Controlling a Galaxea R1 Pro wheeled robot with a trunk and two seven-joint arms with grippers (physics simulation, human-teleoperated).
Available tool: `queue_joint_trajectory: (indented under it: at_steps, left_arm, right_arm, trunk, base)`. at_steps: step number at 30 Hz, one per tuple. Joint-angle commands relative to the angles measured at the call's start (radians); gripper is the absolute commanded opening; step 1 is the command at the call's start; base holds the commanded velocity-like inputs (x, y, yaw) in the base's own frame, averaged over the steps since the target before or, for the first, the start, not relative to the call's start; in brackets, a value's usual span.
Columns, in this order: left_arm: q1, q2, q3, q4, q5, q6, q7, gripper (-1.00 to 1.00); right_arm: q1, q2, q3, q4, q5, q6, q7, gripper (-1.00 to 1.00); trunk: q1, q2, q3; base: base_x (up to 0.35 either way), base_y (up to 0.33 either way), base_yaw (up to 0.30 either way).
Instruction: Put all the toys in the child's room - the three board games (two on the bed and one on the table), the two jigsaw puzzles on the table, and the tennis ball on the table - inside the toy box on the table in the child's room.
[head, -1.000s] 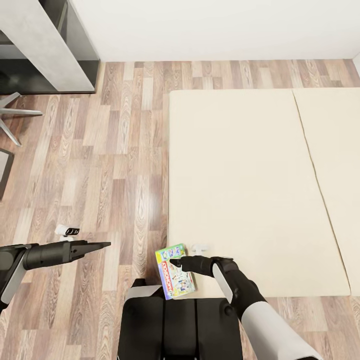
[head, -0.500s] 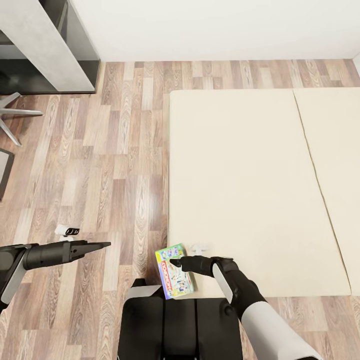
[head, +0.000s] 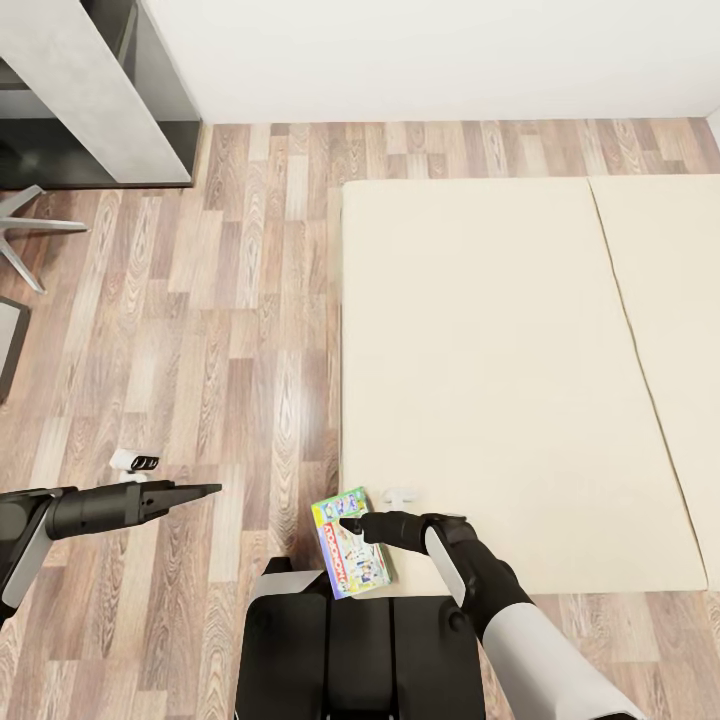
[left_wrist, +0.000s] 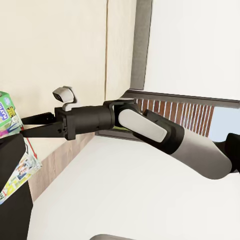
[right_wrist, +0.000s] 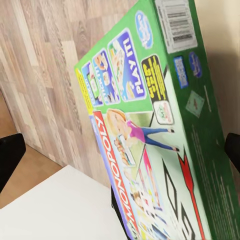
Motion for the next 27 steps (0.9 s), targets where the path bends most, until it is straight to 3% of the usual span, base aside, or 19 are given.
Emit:
queue_joint_trajectory:
  at_steps: [1,27]
  left_arm:
    - [0.0,0.0,0.0,-0.001,0.0,0.011,-0.004,1.0]
    - [0.001,0.0,0.0,0.0,0.0,0.011,-0.004,1.0]
  right_arm:
    - [0.0,-0.001,0.001,-0.001,-0.009,0.008,-0.002,1.0]
    - [0.0,-0.002,0.002,-0.001,-0.008,0.006,-0.002,1.0]
  trunk:
    - [0.001,-0.002,-0.001]
    - [0.001,-0.002,-0.001]
  base:
    - [0.0,0.002,0.0]
    - [0.0,0.0,0.0]
